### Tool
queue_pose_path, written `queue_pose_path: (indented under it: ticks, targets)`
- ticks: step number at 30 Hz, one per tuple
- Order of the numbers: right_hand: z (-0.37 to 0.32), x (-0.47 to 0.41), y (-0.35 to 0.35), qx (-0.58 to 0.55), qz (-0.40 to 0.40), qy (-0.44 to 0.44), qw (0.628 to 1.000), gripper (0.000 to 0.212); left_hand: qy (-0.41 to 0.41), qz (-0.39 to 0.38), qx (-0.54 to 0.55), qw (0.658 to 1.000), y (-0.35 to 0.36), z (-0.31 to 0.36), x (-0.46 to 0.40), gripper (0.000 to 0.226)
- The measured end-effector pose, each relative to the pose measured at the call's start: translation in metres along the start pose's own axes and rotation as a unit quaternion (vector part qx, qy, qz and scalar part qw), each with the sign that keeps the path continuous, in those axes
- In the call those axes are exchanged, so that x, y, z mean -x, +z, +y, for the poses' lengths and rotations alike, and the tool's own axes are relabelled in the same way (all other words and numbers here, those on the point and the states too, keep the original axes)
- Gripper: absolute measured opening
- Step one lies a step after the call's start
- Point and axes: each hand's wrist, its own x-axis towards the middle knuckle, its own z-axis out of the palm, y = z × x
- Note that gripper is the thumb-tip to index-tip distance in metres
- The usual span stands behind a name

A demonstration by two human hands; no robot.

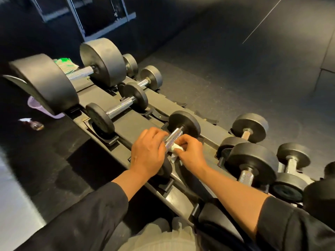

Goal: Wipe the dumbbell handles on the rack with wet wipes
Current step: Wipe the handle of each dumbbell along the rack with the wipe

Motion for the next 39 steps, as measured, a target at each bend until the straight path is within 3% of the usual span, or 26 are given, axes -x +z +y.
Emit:
queue_pose_path:
  ticks: [4, 7, 12, 14, 23, 31, 33, 37, 39]
  targets:
    - [-0.008, 0.015, 0.007, 0.009, -0.072, -0.055, 0.996, 0.012, -0.006, 0.001, -0.002, 1.0, 0.002, -0.002, 0.001, 0.037]
    - [-0.012, 0.015, 0.004, 0.016, -0.076, -0.045, 0.996, 0.017, -0.012, 0.006, 0.005, 1.0, 0.003, -0.003, 0.002, 0.037]
    - [-0.011, -0.001, -0.013, -0.014, 0.116, 0.01, 0.993, 0.02, -0.026, 0.0, -0.006, 1.0, 0.004, -0.003, 0.002, 0.038]
    - [-0.011, -0.005, -0.015, -0.025, 0.139, 0.008, 0.99, 0.02, -0.032, -0.005, -0.012, 0.999, 0.004, -0.003, 0.002, 0.038]
    - [-0.009, 0.0, -0.004, -0.038, 0.063, -0.057, 0.996, 0.016, -0.045, -0.003, -0.025, 0.999, 0.004, 0.002, 0.001, 0.039]
    - [-0.015, 0.018, 0.0, -0.018, -0.086, -0.103, 0.991, 0.018, -0.038, -0.015, -0.003, 0.999, 0.001, 0.0, 0.002, 0.038]
    - [-0.018, 0.016, -0.006, -0.026, -0.054, -0.068, 0.996, 0.022, -0.029, -0.03, 0.012, 0.999, -0.002, -0.002, 0.0, 0.036]
    - [-0.024, 0.003, -0.028, 0.015, 0.137, -0.05, 0.989, 0.021, -0.068, -0.084, 0.179, 0.978, -0.014, -0.017, -0.017, 0.018]
    - [-0.027, -0.004, -0.033, 0.045, 0.161, -0.051, 0.985, 0.022, -0.088, -0.097, 0.217, 0.967, -0.016, -0.033, -0.033, 0.021]
